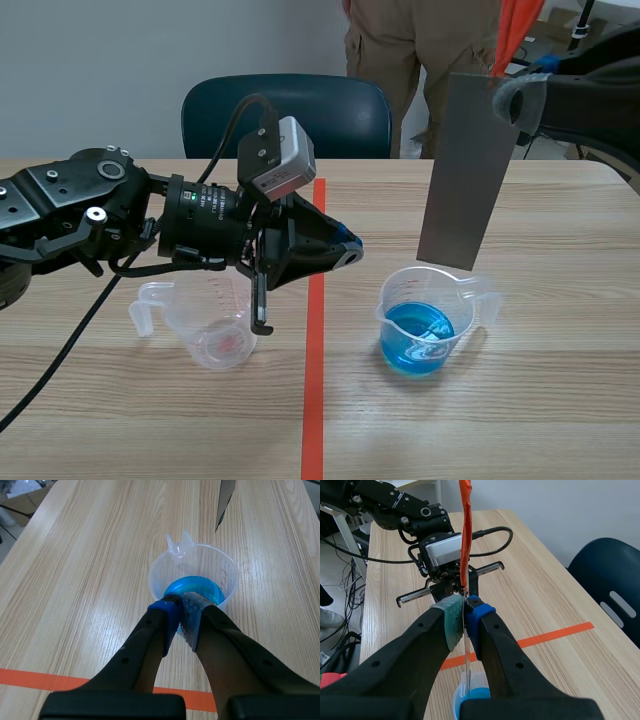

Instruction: Do the redox reaction experiment. move the plate over the left beaker

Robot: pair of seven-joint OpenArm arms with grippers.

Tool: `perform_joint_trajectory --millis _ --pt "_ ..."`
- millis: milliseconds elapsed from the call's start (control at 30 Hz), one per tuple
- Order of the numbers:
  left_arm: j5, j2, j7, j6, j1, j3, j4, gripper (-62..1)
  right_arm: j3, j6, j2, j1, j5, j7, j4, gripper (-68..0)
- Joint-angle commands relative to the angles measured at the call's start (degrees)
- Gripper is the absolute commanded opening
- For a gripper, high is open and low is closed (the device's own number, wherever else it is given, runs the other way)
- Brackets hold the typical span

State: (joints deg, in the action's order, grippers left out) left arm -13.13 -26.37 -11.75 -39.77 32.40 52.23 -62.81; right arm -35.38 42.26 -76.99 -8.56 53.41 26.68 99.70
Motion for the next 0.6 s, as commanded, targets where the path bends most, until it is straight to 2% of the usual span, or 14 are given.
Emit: perform_joint_trajectory --millis 0,200,333,567 --pt "-0.61 -0.24 -0.7 -0.11 0.94 -0.17 -0.61 -58.2 1.07 0.46 -0.59 -0.68 0.83 1.01 0.48 -66.9" --pt "-0.85 -3.1 -6.12 -0.11 -1.7 -2.21 -0.63 -58.3 1.07 0.46 -0.59 -0.68 0.83 1.01 0.48 -66.9" --pt "-0.85 -5.88 -8.68 -0.11 -6.12 -7.93 -0.68 -58.3 1.07 0.46 -0.59 -0.68 0.83 1.03 0.48 -66.9" --pt "-0.87 -12.9 -18.14 -0.11 -17.81 -19.17 -2.34 -58.3 1.09 0.46 -0.24 -0.72 0.85 1.05 0.48 -66.9"
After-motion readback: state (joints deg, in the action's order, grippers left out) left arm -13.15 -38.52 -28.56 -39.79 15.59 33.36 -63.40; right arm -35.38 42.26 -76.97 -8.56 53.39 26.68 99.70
